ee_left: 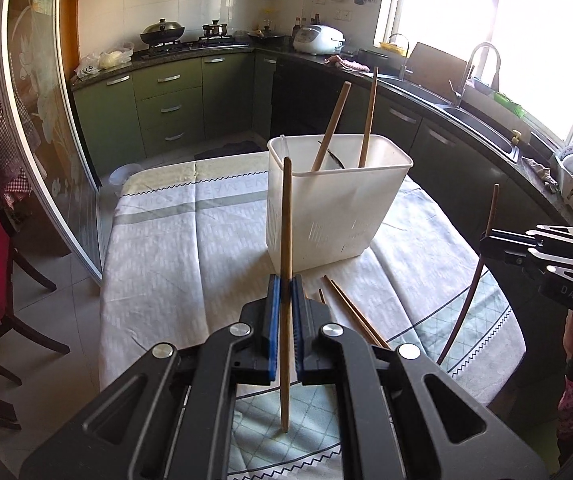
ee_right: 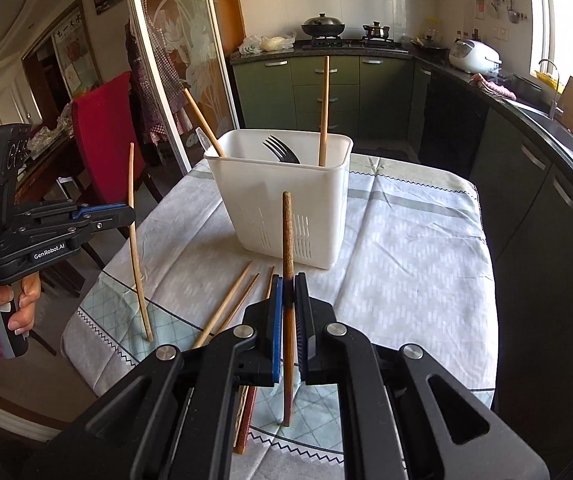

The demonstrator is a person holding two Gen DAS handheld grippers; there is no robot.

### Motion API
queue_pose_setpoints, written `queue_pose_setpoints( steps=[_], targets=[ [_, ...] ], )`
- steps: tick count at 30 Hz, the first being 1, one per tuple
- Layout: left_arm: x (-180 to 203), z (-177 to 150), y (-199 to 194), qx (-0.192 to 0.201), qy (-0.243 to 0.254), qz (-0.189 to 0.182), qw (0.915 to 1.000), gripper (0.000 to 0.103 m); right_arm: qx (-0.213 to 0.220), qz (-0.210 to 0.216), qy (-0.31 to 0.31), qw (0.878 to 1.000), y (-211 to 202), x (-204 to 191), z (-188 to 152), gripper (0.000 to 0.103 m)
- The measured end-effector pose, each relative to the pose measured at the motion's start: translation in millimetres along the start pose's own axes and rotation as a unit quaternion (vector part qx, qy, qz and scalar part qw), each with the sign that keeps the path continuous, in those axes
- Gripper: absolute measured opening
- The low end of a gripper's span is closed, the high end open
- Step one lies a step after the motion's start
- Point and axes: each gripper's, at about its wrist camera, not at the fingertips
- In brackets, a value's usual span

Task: Organize utensils
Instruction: 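Lower both chopsticks into the white holder and open both tools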

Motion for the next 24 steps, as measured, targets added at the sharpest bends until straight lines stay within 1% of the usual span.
queue_pose_setpoints(
  steps=[10, 15, 19, 24],
  targets=[
    [6, 4, -7, 0.011, 0.008, -0.010, 0.9999, 0.006, 0.008, 0.002, -0.004, 1.000, -7, -1, 4, 0.007],
    [9, 12, -16, 0.020, 0.011, -0.017, 0.9996, 0.006, 0.017, 0.006, -0.005, 1.000, -14, -2, 8, 0.007],
    [16, 24, -29, 0.031, 0.018, -0.031, 0.9989, 0.006, 0.028, 0.008, -0.008, 1.000, -26, -2, 14, 0.007],
    [29, 52, -54, 0.050, 0.028, -0.055, 0.9968, 0.006, 0.049, 0.006, -0.017, 0.999, -52, -5, 31, 0.007]
  ],
)
Point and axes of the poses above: each gripper's, at about its wrist camera, not at the fingertips, and y roughly the way its jaws point, x to its right, z to its top, and after that the axes turned 8 degrees about -x, right-handed
